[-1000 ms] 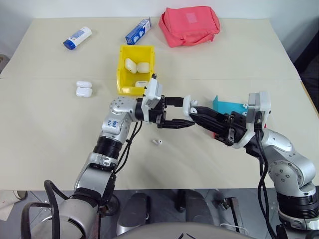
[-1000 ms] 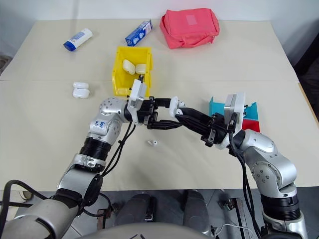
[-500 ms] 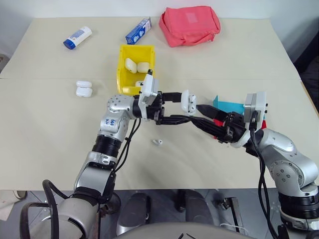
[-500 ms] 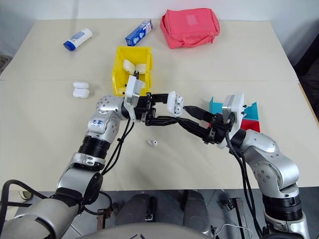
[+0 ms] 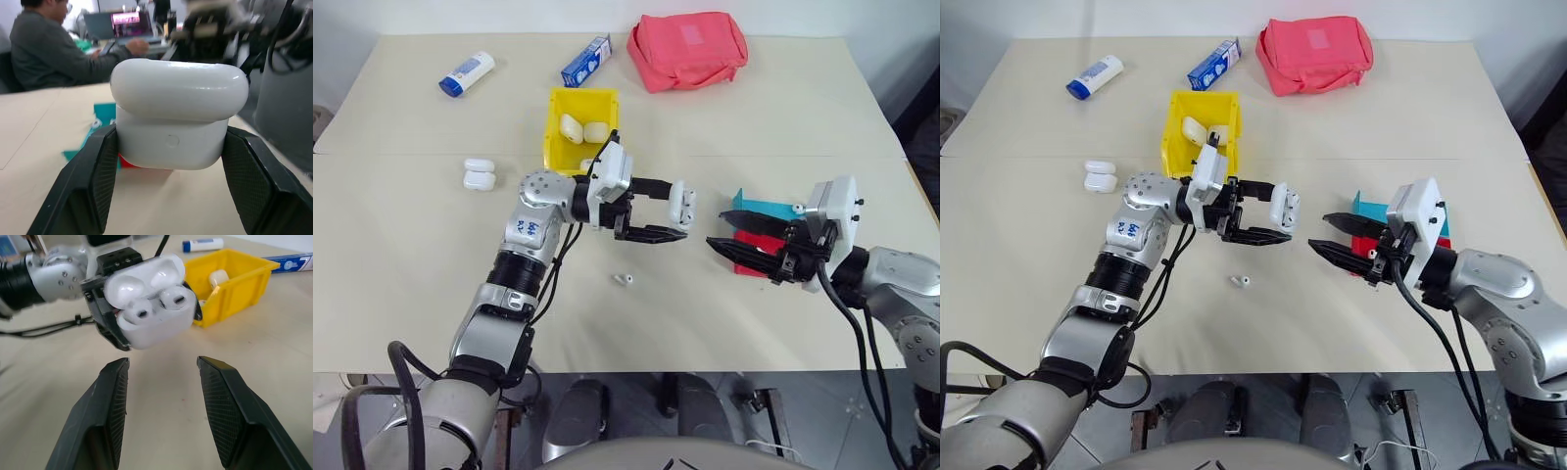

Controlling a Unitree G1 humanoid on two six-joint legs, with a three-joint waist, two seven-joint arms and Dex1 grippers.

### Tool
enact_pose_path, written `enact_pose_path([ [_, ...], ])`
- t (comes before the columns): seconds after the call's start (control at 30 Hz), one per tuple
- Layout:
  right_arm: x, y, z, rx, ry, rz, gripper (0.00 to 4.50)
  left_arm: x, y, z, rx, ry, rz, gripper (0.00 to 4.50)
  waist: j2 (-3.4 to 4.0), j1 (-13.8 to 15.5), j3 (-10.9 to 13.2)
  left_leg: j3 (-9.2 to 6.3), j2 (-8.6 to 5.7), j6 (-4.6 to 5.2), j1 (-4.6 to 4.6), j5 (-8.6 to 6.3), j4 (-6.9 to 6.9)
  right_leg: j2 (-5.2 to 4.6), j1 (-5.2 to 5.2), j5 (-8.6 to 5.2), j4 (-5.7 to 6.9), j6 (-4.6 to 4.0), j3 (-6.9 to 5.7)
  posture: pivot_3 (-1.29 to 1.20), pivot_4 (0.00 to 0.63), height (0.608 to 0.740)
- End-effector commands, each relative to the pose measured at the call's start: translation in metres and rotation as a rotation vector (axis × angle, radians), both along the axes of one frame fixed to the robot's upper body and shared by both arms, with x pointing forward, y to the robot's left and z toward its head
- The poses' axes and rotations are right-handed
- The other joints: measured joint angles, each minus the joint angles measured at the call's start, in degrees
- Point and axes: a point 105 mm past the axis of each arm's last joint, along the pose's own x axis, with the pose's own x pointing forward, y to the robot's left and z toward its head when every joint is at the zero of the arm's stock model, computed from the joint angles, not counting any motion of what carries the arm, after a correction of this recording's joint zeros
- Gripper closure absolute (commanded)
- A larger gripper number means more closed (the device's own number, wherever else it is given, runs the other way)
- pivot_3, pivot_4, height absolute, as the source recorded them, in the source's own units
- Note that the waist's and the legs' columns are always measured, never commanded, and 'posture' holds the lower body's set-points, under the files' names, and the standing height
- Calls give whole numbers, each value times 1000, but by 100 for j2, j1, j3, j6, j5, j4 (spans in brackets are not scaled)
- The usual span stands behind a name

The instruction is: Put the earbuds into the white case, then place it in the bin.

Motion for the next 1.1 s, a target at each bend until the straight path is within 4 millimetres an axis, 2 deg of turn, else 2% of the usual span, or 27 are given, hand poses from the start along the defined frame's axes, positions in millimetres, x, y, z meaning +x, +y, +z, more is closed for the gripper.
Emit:
enact_pose_path([
  [0.03, -2, -2, 29, -100, -127, -35, 3103, 6, -5, 7, 59, -82, 14, 1703, -6, 17, 3, -1, 1, 0, -1, 0, 0, 0, 0, 0, -2, 0, -1, 0, 150, 740],
  [0.1, 1, 2, 44, -135, -173, -63, 3806, 9, -8, 3, 116, -105, 20, 1703, -6, 21, 3, 0, 0, 0, -2, 0, 0, -1, -1, 2, -5, 2, -1, 0, 150, 740],
  [0.17, 7, 7, 47, -186, -153, -91, 4491, 11, -10, 0, 150, -114, 23, 1703, -6, 20, 3, 1, 2, 0, -2, 0, 0, -1, -6, 3, -3, 2, 0, 0, 150, 740],
  [0.33, 16, 28, 50, -243, -146, -61, 4491, 14, -14, -2, 187, -135, 19, 1703, -10, 33, 3, 0, 7, -3, -22, -1, -3, -3, -26, 2, -3, -2, -3, 0, 150, 740],
  [0.7, 35, 59, 40, -295, -143, 9, 4491, 17, -20, -6, 221, -137, 13, 1703, -15, 76, -1, 4, -2, 2, -84, 12, 32, -1, -75, 27, 5, -6, -5, 0, 150, 740],
  [0.87, 36, 56, 36, -310, -132, 1, 4491, 18, -22, -6, 211, -135, 15, 1703, -15, 79, -1, 4, -5, 7, -90, 11, 35, 0, -78, 27, 5, -6, -5, 0, 150, 740],
  [1.1, 32, 21, 26, -380, -81, -101, 4491, 23, -20, 1, 154, -128, 58, 1703, -17, 99, -2, 5, -5, 7, -90, 12, 40, 0, -75, 28, 6, -4, -5, 0, 150, 740],
])
